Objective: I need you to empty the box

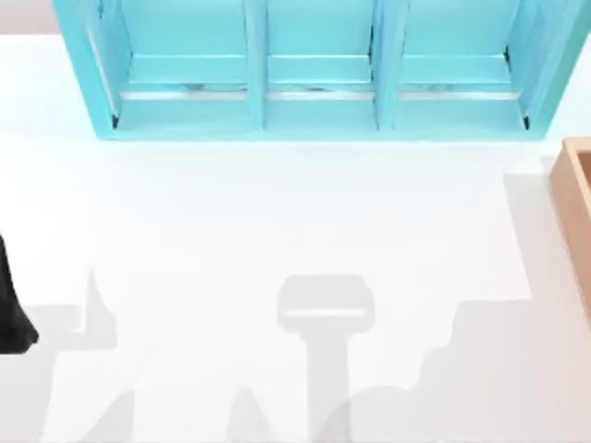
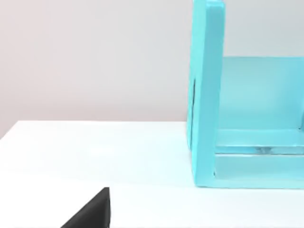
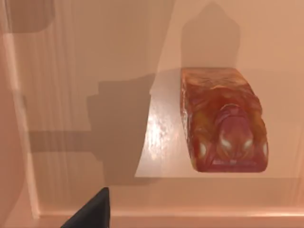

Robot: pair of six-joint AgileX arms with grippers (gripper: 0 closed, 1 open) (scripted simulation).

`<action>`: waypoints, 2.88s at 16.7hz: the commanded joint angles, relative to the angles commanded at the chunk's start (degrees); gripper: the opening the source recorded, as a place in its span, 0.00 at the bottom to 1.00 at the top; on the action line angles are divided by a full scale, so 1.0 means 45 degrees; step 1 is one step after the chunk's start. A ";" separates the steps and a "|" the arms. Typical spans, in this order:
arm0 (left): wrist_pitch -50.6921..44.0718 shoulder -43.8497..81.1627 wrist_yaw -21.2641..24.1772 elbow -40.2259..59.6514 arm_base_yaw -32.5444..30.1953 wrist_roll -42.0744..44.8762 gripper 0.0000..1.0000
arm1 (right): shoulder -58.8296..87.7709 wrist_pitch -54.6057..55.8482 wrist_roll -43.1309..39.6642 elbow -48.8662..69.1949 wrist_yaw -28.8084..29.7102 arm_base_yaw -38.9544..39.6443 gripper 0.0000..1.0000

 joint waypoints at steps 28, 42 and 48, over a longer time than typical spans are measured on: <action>0.0000 0.0000 0.0000 0.0000 0.0000 0.0000 1.00 | 0.1695 0.5230 0.0087 -0.3568 -0.0002 0.0013 0.25; 0.0000 0.0000 0.0000 0.0000 0.0000 0.0000 1.00 | 0.1586 0.5073 0.0133 -0.3458 0.0022 0.0016 0.00; 0.0000 0.0000 0.0000 0.0000 0.0000 0.0000 1.00 | -0.0194 0.2196 0.0299 -0.1234 0.0499 0.0182 0.00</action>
